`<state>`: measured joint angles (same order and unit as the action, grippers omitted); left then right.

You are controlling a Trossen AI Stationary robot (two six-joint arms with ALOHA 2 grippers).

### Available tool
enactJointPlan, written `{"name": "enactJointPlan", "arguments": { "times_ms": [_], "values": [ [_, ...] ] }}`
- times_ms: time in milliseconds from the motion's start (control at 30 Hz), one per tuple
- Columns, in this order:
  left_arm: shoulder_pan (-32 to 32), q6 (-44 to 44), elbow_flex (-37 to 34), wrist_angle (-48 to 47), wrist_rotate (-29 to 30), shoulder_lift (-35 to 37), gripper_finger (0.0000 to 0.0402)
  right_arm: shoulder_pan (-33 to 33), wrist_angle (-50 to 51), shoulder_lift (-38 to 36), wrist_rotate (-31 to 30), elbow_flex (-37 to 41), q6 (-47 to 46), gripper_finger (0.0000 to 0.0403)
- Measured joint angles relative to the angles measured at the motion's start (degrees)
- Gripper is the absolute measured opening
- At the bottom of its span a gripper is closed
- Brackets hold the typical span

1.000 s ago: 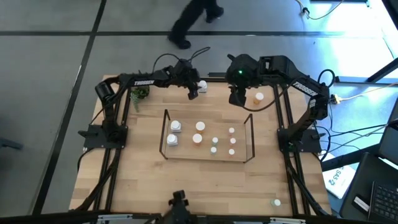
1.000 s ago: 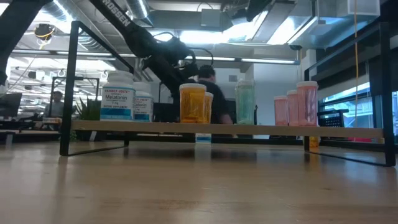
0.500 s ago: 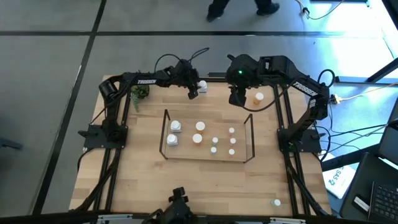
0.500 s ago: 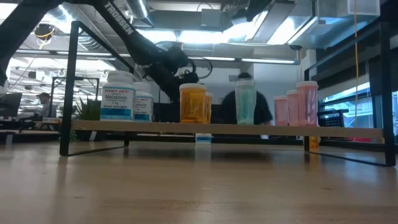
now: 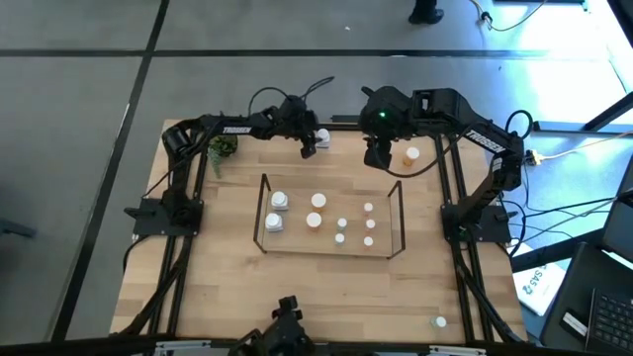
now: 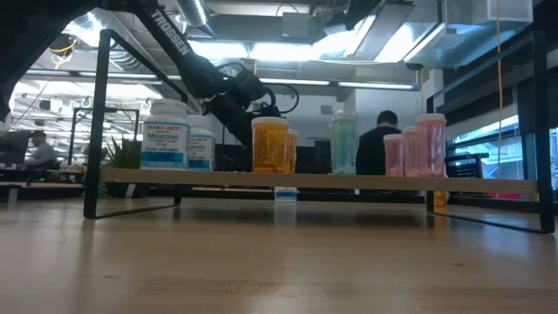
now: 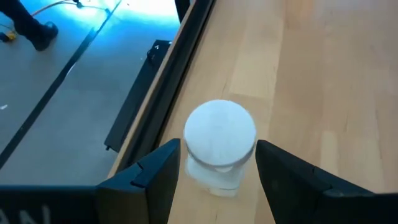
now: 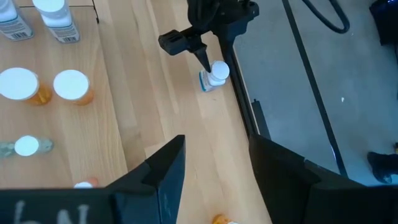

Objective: Pick and place medicine bottles onto shelf by color
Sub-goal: Put the white pill bottle on the shelf aligned with the other white pill bottle

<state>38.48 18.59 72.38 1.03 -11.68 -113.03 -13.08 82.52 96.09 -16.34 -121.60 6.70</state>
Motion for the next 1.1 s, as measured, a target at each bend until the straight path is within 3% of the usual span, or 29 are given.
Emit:
{"name": "enactJointPlan", "arguments": {
  "times_ms": [833,1100],
  "values": [
    [-2.4,1.6,0.0,0.1,1.2,-0.8,0.0203,0.0,0.0,0.0,0.0,0.0,-0.2,0.0180],
    [-2.8,3.0,0.0,0.3,1.1,-0.8,0.0174,0.0,0.0,0.0,0.0,0.0,-0.2,0.0180]
  ]
}}
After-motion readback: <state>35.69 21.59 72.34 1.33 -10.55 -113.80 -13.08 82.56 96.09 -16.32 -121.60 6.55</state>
